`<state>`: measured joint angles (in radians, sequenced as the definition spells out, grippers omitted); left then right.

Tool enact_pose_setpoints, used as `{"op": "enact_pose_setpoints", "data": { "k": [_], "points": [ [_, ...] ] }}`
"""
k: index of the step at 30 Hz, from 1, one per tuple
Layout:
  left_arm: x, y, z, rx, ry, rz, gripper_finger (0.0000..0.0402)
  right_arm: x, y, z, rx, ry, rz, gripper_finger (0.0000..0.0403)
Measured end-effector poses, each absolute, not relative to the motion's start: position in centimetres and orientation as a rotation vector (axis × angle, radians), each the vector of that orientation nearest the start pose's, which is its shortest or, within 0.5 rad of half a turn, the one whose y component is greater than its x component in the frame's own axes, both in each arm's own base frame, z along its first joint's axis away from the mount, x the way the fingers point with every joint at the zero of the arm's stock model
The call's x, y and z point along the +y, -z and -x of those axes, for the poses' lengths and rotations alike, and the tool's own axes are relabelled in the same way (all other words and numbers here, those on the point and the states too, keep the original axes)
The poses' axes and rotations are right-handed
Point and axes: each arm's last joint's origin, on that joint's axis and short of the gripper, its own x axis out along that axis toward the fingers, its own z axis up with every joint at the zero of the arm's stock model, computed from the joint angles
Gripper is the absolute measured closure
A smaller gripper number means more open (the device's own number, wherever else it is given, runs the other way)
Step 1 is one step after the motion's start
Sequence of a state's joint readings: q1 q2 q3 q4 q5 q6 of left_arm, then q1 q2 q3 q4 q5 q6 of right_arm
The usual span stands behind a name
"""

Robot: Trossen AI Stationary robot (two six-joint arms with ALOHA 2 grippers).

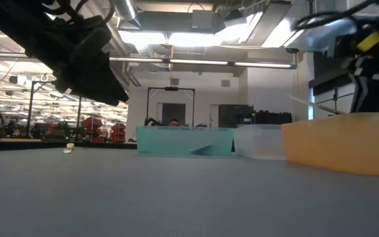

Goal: Sort silverware by color (type)
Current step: Put the table knife into the orange bin

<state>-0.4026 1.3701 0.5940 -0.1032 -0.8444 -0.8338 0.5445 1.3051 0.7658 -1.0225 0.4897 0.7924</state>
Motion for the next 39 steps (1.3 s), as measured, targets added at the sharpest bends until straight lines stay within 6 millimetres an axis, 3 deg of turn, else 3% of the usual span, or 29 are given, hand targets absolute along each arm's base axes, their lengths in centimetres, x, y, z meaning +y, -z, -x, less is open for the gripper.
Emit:
{"op": "enact_pose_setpoints", "data": {
  "k": [4,8,13,18,22,26,31,39],
  "points": [
    [-7.1,-16.7,-23.0,0.493,-0.66,0.29,0.0207,8.2,-18.7,-17.3,1.278,0.51,-0.023,0.034],
    [-6.4,-16.9,-23.3,0.537,-0.646,0.346,0.0207,8.0,-19.0,-17.7,1.29,0.501,-0.064,0.0283],
    [-4.6,-17.8,-23.4,0.692,-0.717,0.324,0.0207,7.6,-22.2,-18.2,1.334,0.541,-0.07,0.0213],
    [-1.0,-19.1,-21.9,0.816,-1.002,0.259,0.0207,7.8,-25.8,-20.1,1.084,0.564,0.037,0.0176],
    [2.6,-18.8,-20.2,0.916,-1.223,0.329,0.0207,8.4,-26.7,-22.4,0.835,0.516,0.174,0.0169],
    [6.2,-17.6,-18.7,1.003,-1.345,0.476,0.0207,7.9,-26.0,-24.5,0.684,0.492,0.314,0.0171],
    [9.8,-16.3,-17.3,1.033,-1.383,0.551,0.0207,5.3,-24.4,-26.0,0.585,0.54,0.344,0.0171],
    [12.7,-16.1,-16.2,1.025,-1.384,0.635,0.0207,1.9,-21.5,-26.2,0.553,0.507,0.24,0.0171]
  ]
}}
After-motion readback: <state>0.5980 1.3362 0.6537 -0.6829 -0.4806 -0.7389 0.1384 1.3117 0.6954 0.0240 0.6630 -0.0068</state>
